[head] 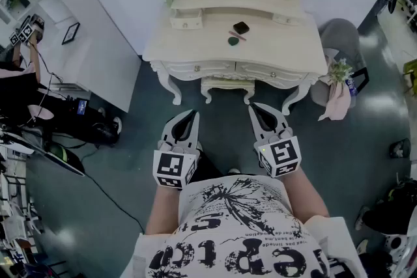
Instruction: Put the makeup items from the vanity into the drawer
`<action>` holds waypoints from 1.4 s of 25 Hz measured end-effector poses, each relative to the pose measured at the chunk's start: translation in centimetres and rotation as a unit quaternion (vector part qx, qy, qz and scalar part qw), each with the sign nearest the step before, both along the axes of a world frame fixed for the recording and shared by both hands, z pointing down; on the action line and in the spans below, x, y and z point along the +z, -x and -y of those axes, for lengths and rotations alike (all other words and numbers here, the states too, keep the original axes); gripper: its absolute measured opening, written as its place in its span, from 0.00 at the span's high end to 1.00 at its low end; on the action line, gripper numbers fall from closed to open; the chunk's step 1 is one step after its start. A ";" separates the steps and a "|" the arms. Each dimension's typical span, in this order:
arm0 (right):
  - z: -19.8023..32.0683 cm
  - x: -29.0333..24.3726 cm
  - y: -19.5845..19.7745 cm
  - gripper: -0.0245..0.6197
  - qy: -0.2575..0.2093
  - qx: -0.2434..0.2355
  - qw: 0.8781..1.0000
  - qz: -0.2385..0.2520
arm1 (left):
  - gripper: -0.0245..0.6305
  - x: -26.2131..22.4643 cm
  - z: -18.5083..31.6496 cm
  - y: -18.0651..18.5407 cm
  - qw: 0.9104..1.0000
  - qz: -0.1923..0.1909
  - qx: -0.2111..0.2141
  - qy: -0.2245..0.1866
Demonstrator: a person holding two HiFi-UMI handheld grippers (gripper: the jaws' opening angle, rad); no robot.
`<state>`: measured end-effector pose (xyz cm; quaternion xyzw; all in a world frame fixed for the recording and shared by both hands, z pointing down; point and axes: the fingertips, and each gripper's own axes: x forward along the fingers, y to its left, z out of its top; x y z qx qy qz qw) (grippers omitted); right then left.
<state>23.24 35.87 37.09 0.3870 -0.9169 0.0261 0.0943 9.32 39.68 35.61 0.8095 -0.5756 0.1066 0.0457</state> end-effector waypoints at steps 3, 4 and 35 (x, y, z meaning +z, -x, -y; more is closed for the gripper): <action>-0.2 0.4 0.0 0.94 0.002 -0.001 1.000 0.000 | 0.93 0.2 -0.2 0.1 1.000 0.000 -0.001 0.001; -0.3 0.4 0.0 0.94 0.002 -0.001 1.000 0.000 | 0.93 0.3 -0.2 0.1 1.000 0.000 -0.001 0.002; 13.8 5.0 5.5 0.94 0.029 0.051 0.998 -0.018 | 0.93 4.7 13.2 7.3 1.000 -0.010 0.006 0.024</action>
